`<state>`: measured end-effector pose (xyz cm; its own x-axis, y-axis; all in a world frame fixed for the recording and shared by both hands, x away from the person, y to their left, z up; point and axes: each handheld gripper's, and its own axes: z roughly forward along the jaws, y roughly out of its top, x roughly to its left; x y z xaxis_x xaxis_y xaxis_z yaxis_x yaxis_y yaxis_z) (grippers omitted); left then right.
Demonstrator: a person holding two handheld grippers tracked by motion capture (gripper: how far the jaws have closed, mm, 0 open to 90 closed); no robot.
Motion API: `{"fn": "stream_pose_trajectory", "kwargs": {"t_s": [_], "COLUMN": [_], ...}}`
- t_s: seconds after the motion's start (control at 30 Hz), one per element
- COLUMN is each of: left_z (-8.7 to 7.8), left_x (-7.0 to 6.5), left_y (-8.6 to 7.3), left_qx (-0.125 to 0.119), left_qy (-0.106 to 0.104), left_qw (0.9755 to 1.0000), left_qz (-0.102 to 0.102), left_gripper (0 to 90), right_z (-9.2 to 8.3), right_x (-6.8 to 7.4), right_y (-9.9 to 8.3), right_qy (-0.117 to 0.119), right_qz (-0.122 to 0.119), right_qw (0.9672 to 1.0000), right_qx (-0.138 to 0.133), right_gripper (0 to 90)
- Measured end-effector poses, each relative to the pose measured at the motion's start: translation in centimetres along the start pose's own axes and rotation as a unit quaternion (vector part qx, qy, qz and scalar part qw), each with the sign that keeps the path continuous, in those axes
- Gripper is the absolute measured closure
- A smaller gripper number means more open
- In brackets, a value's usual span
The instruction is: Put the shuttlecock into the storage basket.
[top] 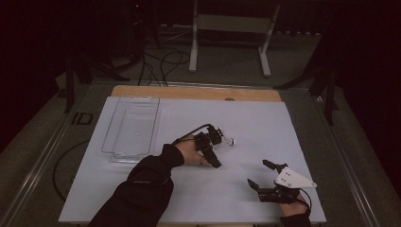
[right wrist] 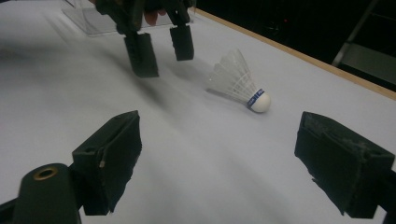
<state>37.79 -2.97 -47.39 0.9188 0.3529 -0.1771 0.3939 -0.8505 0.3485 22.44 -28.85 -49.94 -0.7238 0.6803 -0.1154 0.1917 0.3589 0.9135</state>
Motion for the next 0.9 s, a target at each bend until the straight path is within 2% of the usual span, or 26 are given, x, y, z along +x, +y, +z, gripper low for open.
{"fn": "stream_pose_trajectory", "kwargs": {"t_s": [0.07,0.37,0.43,0.67,0.9], "left_z": [0.1,0.5,0.6,1.1,1.7], "left_x": [0.2,0.8,0.9,1.6,1.9], "left_y": [0.1,0.5,0.7,0.8,1.0], "left_qx": [0.000,-0.011,-0.018,-0.034,-0.047], "left_qy": [0.006,0.011,0.020,0.023,0.045], "left_qw": [1.0000,0.9999,0.9995,0.9991,0.9978], "left_qz": [-0.001,0.006,0.016,0.011,0.008], "left_gripper": [24.1,30.1,32.9,42.9,44.9], "right_z": [0.0,0.0,0.0,0.0,0.0], "right_x": [0.0,0.0,0.0,0.0,0.0], "right_y": [0.0,0.0,0.0,0.0,0.0], "right_qy": [0.001,0.002,0.002,0.003,0.005], "right_qz": [0.001,0.000,0.001,0.002,0.002], "right_qw": [1.0000,1.0000,1.0000,1.0000,1.0000], "right_qx": [-0.001,0.000,-0.001,-0.001,-0.001], "right_gripper": [14.3,14.4,14.4,14.4,14.4]}}
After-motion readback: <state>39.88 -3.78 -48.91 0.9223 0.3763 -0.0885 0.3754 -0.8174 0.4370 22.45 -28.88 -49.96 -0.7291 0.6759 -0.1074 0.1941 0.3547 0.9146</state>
